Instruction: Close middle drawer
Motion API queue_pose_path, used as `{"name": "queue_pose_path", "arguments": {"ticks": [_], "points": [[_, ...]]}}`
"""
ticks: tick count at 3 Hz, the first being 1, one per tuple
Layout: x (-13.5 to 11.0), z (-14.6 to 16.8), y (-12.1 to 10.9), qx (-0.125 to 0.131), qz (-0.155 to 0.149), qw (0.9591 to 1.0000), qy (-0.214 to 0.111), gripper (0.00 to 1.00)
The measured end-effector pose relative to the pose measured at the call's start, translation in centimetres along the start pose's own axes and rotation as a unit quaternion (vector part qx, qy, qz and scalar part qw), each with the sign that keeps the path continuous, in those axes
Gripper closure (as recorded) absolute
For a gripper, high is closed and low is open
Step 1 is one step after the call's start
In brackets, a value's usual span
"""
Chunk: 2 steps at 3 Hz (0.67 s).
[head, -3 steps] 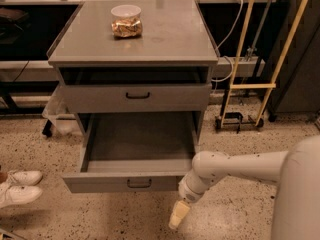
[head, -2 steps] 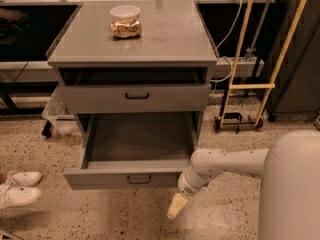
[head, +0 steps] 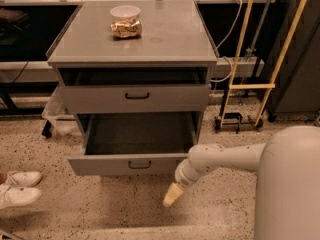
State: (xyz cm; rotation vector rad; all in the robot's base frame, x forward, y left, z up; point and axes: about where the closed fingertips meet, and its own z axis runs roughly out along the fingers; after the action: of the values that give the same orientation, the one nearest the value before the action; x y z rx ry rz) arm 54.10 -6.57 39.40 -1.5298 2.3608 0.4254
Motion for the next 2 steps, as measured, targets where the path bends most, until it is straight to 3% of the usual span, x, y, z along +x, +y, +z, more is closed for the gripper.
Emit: {"name": "queue_pose_path", "arguments": {"ticks": [1, 2], "points": [[-4.06, -0.5, -3.12, 0.043, -0.003, 0.9989, -0.019, 0.0], [-4.06, -0.5, -3.13, 0.043, -0.003, 0.9989, -0.019, 0.0]]}}
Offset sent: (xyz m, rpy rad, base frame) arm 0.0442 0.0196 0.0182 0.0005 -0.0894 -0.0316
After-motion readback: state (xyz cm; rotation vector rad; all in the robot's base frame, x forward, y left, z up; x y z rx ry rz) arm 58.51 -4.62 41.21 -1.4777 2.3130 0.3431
